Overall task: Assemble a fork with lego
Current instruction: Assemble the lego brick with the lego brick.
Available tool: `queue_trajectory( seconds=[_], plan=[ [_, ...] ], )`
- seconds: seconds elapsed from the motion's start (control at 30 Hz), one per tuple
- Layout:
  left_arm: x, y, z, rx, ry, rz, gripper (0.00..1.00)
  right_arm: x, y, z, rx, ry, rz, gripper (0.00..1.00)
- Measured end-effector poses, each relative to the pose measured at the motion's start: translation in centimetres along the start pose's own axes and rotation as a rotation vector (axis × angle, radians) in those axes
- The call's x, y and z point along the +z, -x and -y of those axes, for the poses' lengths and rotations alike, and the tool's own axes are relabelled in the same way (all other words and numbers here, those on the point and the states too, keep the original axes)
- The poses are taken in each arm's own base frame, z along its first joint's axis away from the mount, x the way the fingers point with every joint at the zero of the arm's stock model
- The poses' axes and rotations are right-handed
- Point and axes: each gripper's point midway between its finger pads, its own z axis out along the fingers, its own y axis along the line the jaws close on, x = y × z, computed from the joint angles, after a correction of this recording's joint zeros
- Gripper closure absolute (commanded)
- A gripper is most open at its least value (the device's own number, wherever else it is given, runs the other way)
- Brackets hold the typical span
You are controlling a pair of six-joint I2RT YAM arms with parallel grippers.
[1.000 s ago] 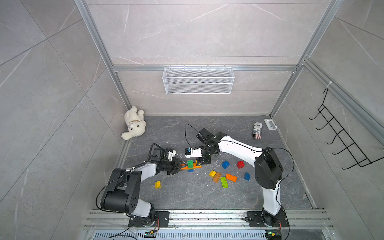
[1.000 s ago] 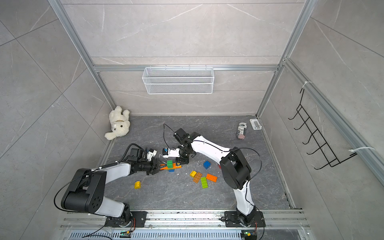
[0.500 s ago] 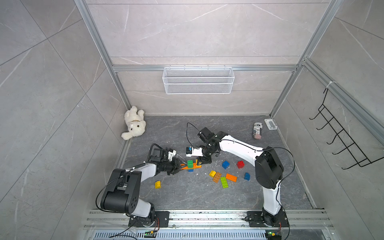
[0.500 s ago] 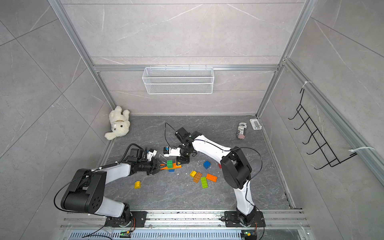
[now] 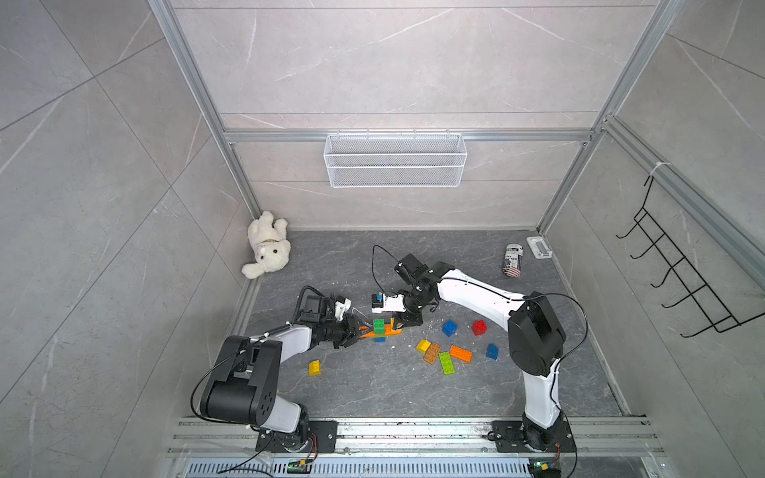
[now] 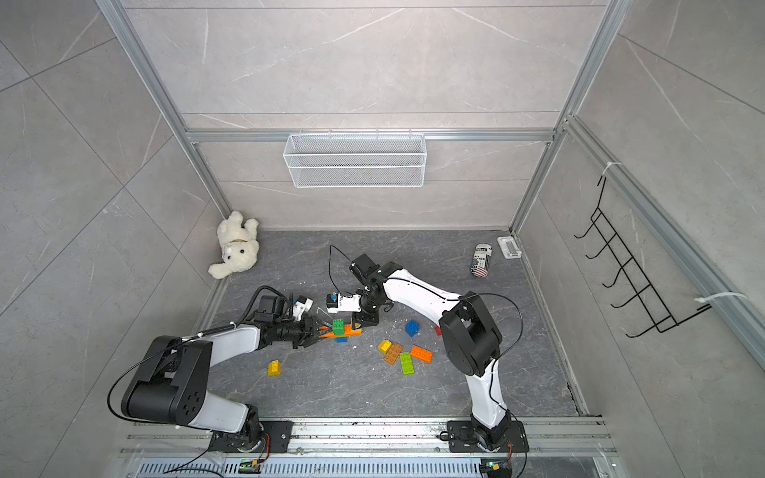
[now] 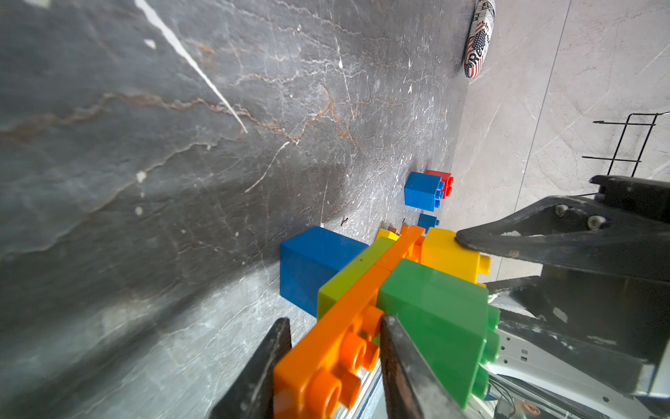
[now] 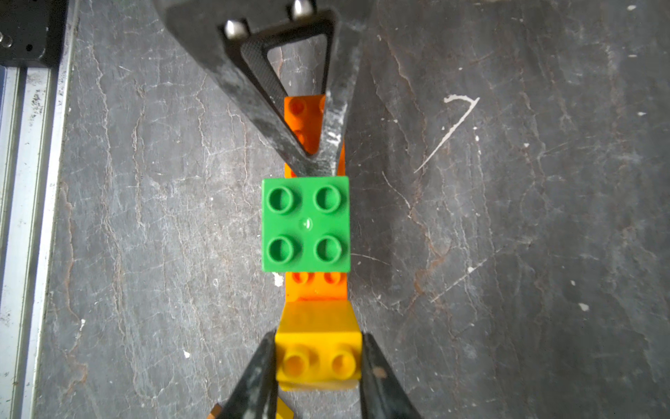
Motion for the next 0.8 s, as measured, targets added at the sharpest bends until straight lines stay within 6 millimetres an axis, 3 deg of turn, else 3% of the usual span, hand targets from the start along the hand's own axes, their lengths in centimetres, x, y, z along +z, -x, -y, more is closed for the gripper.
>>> queue_trajectory(
  seconds=[0.8],
  plan=[
    [0.07,-0.02,0.05,0.005,-0.008,-0.001,0.59,0.51,-0.12,-0.18,-0.003,-0.053,0.023,0.72]
  ],
)
